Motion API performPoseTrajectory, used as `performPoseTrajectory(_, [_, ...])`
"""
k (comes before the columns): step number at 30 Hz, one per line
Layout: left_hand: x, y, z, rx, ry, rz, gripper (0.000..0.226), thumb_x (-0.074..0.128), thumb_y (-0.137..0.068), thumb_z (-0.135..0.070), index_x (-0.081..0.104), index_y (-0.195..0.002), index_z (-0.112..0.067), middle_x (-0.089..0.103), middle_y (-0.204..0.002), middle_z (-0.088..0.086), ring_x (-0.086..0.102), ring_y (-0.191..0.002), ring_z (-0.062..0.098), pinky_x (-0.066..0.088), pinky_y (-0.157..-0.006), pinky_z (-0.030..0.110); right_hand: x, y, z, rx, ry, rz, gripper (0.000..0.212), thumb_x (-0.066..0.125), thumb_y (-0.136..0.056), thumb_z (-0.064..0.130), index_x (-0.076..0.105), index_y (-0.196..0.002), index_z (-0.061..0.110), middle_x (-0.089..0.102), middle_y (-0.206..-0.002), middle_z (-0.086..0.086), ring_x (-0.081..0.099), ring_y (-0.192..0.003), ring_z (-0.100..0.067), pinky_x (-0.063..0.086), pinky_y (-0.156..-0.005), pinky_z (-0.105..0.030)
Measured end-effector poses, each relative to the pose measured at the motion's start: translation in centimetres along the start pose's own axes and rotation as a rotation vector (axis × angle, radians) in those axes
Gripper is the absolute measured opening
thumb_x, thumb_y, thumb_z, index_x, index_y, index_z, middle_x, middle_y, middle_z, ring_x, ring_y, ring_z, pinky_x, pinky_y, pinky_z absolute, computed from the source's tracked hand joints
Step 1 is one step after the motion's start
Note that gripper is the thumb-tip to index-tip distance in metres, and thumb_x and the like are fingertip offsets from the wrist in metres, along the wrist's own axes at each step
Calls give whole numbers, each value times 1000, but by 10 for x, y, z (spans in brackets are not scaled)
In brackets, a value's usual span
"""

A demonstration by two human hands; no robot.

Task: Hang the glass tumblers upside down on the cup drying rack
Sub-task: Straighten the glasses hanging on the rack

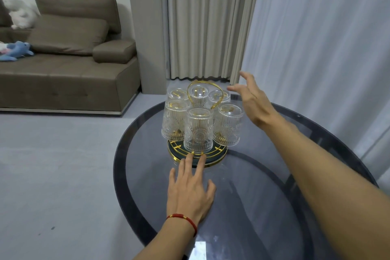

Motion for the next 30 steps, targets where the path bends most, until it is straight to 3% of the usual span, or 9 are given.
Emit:
performPoseTrajectory(2, [1, 0, 1, -2, -3, 13, 68, 31, -96, -54, 10, -159, -34, 8, -169, 4, 6, -153, 22, 10, -124, 50, 7, -17, 0, 23, 22, 119, 72, 30, -101, 55, 9, -165, 30, 57, -153, -2, 34, -151, -30, 25, -114, -49])
performPoseTrajectory(5, [1, 0, 1, -5, 0, 17, 68, 31, -96, -53, 10, -159, -34, 8, -169, 4, 6, -153, 23, 10, -124, 51, 21, -31, -4, 59, 5, 225, 73, 25, -100, 63, 11, -165, 33, 55, -155, -2, 34, -150, -29, 28, -104, -42])
performPoseTrajectory(10, [1, 0, 0, -7, 11, 19, 68, 32, -97, -52, 10, -158, -34, 8, -169, 5, 5, -153, 24, 8, -124, 51, 25, -39, -10, 61, 57, 224, 77, 17, -98, 72, 55, -149, 27, 58, -150, 5, 45, -143, -20, 32, -112, -41])
performPoseTrajectory(13, [1, 0, 0, -9, 14, 21, 68, 32, -97, -52, 9, -159, -35, 6, -169, 4, 5, -154, 23, 7, -125, 51, 22, -41, -13, 73, 93, 222, 79, 17, -98, 75, 68, -134, 27, 52, -156, -2, 46, -134, -18, 26, -103, -35])
performPoseTrajectory(17, [1, 0, 0, -14, 14, 36, 68, 31, -97, -53, 7, -159, -36, 4, -170, 4, 3, -154, 24, 5, -125, 51, 18, -43, -16, 74, 146, 227, 81, 14, -99, 74, 66, -139, 26, 48, -160, -5, 42, -145, -26, 24, -103, -36])
performPoseTrajectory(26, [-1, 0, 0, -6, 9, 34, 68, 30, -97, -53, 7, -159, -35, 6, -169, 4, 4, -154, 24, 8, -124, 51, 15, -46, -20, -9, 243, 221, 78, 12, -103, 68, 64, -140, 23, 50, -158, -8, 42, -146, -27, 25, -112, -37])
performPoseTrajectory(30, [-2, 0, -1, -6, 14, 35, 68, 31, -97, -53, 9, -159, -34, 8, -169, 5, 5, -154, 25, 8, -124, 51, 10, -47, -20, -60, 269, 191, 72, 14, -106, 62, 69, -134, 24, 48, -159, -11, 43, -145, -28, 26, -107, -35])
Point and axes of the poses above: each hand's wrist, its own y-axis away from the middle knuckle, its own x-axis out of the palm, z = x × y, the point moved 3 cm from there along -y, towards the middle knuckle
